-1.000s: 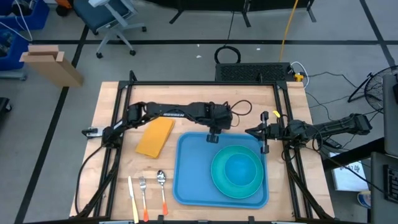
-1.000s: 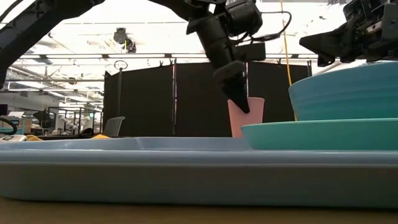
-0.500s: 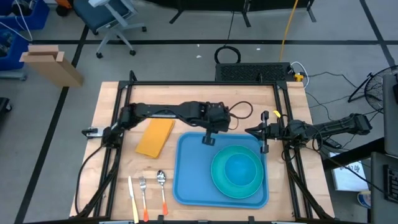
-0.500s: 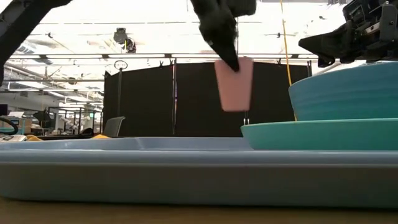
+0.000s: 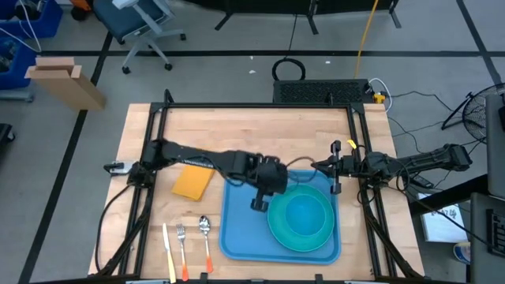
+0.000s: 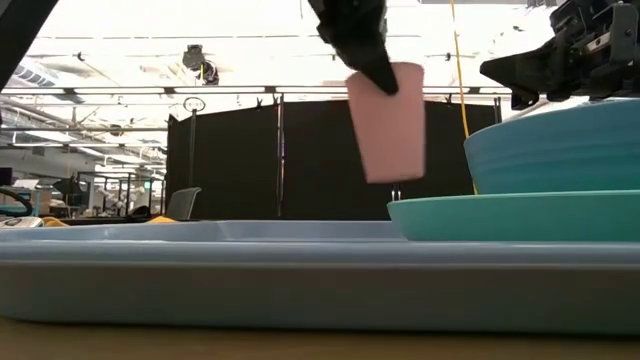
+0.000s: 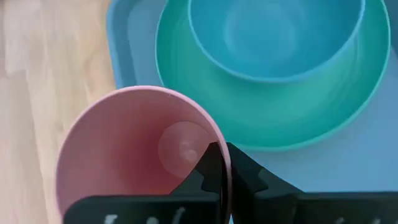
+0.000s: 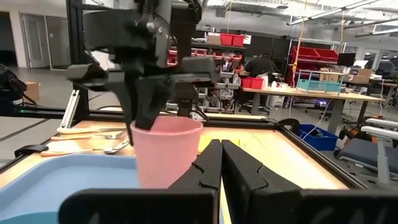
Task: Set up tray
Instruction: Put the pink cup on the top of the blue tray
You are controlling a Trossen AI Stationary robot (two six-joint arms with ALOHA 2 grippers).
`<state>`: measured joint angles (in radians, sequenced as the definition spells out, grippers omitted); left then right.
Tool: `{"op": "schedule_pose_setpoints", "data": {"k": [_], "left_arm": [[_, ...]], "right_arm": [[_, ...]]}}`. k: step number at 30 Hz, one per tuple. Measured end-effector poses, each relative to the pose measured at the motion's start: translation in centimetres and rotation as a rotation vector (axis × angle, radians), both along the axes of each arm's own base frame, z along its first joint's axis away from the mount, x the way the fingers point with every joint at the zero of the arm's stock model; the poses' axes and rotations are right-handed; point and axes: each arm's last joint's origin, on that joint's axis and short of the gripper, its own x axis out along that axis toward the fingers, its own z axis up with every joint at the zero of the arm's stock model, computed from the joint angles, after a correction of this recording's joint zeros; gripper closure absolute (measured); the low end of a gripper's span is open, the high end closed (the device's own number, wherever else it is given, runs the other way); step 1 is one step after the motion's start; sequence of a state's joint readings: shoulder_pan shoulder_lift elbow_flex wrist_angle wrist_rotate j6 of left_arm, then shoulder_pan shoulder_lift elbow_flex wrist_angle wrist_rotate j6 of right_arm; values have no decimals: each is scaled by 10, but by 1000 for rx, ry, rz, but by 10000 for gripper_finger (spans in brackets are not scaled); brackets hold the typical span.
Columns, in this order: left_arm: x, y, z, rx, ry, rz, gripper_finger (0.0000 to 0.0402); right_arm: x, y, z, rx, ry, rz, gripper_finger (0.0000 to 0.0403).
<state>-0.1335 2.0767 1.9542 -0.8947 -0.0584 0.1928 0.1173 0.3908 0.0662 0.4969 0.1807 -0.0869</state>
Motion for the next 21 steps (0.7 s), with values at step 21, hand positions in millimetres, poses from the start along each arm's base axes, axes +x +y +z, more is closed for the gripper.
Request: {"op": "schedule_pose_setpoints", "data": {"k": [21], "left_arm": [[-46,8,-37,-135,11,180,399]], "right_arm": [[0,0,0,-2,-1,0,403]]}}
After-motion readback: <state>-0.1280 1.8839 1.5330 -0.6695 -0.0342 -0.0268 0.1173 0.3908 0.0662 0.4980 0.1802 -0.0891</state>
